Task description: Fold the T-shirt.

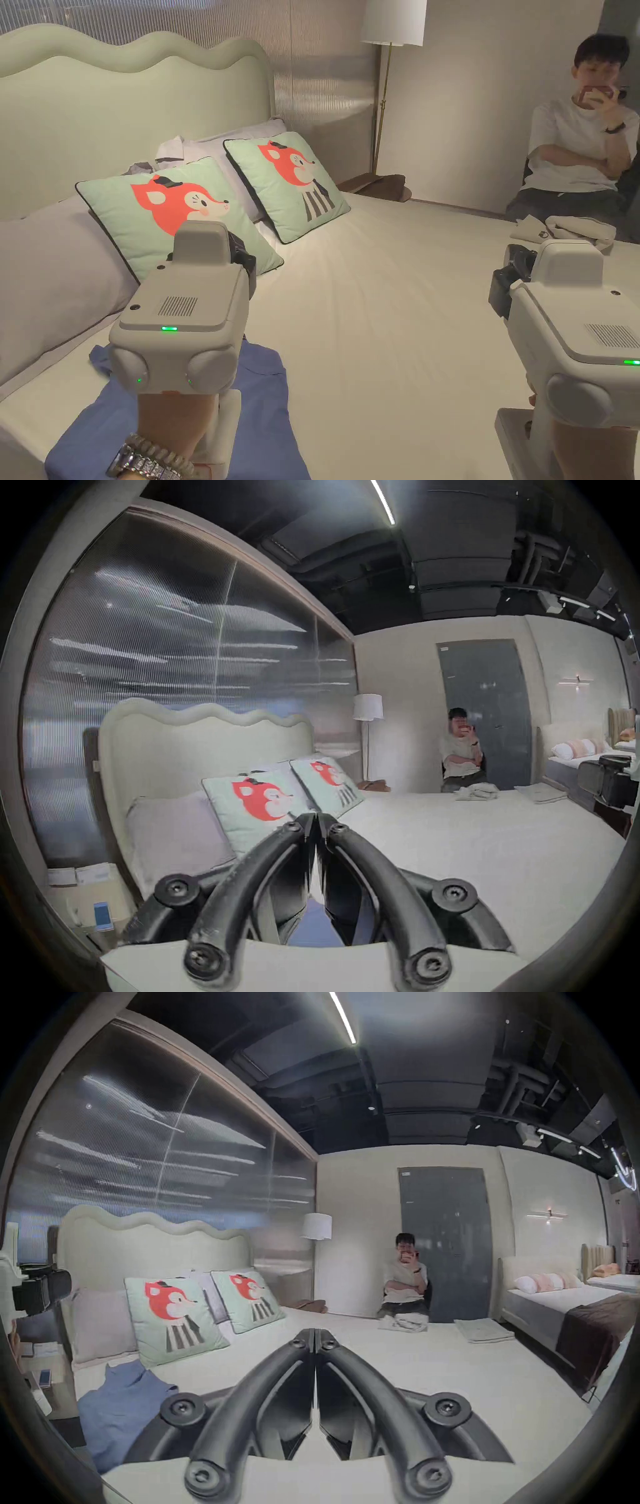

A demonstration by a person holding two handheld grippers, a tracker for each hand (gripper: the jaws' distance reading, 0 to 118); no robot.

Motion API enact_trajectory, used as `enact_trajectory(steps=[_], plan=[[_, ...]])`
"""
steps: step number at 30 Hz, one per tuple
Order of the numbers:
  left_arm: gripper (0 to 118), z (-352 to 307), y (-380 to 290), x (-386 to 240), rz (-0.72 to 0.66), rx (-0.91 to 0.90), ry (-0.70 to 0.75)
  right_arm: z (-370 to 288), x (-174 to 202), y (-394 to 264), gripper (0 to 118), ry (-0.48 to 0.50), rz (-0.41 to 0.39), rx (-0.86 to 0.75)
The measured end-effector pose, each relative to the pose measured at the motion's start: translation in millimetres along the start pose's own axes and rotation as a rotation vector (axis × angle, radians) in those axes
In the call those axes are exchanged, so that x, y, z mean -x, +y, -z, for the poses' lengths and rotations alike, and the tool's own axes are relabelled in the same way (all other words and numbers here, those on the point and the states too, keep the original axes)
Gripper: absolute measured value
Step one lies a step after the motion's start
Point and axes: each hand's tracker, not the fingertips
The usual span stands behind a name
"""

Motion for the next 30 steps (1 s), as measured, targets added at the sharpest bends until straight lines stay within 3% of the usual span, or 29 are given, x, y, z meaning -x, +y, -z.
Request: enact_trajectory(steps=[4,11,18,21,22,25,26,30], plan=[[0,6,-13,6,0.015,0.065,-0.007,7,5,-6,0,0.014,0.004,0.020],[0,43,-63,13,0.022,0.556,-0.139,15,3,-25,0,0.008,0.010,0.079],[0,56,-129,14,0.022,0.864,-0.218,20,5,-44,0,0.004,0.008,0.126],[0,58,-153,18,-0.040,0.927,-0.248,20,5,-49,0,0.003,0.007,0.139],[4,58,-157,20,-0.089,0.930,-0.244,21,5,-51,0,0.004,0.006,0.146],[101,61,-169,23,-0.137,0.966,-0.223,22,6,-56,0,0.004,0.002,0.159],[110,61,-173,21,-0.123,0.973,-0.225,23,5,-57,0,0.002,0.002,0.163],[107,64,-186,15,-0.105,1.008,-0.220,22,4,-62,0,-0.005,0.007,0.174]])
